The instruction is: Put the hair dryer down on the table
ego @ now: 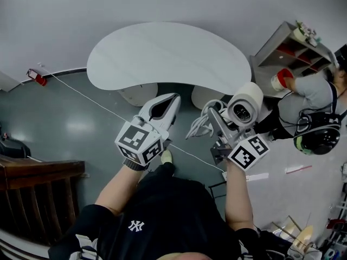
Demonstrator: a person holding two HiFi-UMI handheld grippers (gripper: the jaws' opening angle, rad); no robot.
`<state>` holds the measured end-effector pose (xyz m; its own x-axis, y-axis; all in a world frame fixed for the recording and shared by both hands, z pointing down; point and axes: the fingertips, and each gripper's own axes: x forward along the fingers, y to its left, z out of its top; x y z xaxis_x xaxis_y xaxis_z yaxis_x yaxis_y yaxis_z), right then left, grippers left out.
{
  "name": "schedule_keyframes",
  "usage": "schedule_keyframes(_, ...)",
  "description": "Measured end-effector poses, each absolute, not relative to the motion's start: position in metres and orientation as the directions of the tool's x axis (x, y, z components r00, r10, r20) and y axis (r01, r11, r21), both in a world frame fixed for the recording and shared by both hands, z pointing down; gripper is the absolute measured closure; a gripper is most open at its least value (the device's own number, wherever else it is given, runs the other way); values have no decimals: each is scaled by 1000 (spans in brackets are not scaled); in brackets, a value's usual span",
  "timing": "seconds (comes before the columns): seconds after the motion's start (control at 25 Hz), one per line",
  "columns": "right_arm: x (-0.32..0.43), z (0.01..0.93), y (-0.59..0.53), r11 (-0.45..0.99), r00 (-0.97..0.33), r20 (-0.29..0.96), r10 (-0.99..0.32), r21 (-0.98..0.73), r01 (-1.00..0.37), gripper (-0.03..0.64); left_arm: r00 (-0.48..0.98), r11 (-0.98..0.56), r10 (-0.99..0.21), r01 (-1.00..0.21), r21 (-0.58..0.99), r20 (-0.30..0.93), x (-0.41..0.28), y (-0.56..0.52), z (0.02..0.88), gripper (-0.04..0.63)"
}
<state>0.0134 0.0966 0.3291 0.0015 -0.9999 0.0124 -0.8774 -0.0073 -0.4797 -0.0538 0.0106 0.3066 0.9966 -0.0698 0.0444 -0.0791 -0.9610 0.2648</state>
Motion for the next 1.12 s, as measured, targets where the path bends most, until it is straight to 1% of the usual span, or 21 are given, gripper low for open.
schedule_keyframes(0.4, 33, 338, 56, -64, 36, 68, -997, -475, -878, 442, 997, -968, -53, -67, 243, 62, -37, -27, 314, 594)
schedule_keyframes(0.52, 54, 355, 23, -76, 35, 94, -995, -480, -874, 442, 995, -965, -58, -75, 251, 76, -17, -58, 328, 595)
schedule_keyframes(0.76, 94, 381, -14, -80, 14, 137, -990, -493, -866, 442, 993, -962, -76, -96, 255, 86, 21, -86, 344, 594)
schedule_keyframes(1.0, 146, 420, -57, -82, -36, 244, -969, -456, -886, 442, 985, -955, -115, -145, 261, 125, 67, -118, 367, 595)
schedule_keyframes(1.12, 176, 439, -79, -78, -55, 276, -960, -450, -889, 442, 981, -949, -137, -169, 266, 137, 95, -139, 380, 594)
